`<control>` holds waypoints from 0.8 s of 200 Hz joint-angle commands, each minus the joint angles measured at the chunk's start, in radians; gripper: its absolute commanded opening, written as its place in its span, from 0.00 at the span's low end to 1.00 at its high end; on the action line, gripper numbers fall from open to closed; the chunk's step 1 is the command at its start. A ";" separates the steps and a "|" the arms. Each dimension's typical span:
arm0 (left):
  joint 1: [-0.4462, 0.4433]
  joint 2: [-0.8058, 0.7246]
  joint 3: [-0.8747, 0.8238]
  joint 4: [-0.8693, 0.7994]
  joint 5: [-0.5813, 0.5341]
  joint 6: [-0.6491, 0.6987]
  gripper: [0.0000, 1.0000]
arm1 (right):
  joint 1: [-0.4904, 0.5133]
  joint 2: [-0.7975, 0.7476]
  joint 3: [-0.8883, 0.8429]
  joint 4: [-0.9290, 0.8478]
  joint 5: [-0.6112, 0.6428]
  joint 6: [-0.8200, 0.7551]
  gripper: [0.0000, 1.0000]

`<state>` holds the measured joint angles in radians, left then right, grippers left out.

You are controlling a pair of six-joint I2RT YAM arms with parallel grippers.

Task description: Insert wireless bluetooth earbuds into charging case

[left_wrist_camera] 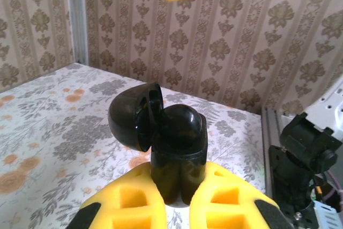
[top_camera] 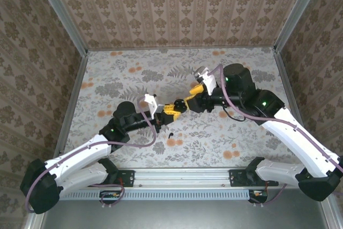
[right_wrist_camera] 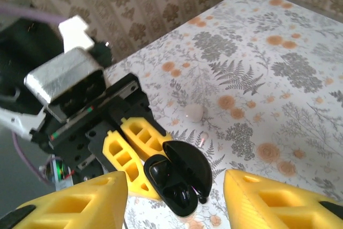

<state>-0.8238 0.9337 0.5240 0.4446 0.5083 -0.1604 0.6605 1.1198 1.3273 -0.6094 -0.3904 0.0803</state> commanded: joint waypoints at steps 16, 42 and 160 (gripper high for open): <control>-0.008 -0.018 0.018 -0.027 -0.116 0.030 0.00 | 0.000 0.039 0.037 -0.037 0.062 0.254 0.45; -0.015 -0.018 0.024 -0.039 -0.151 0.041 0.00 | 0.033 0.099 0.065 -0.077 0.088 0.289 0.42; -0.034 0.018 0.051 -0.058 -0.165 0.073 0.00 | 0.134 0.257 0.157 -0.177 0.191 0.238 0.42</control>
<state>-0.8509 0.9482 0.5327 0.3832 0.3428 -0.1143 0.7864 1.3617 1.4544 -0.7345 -0.2455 0.3290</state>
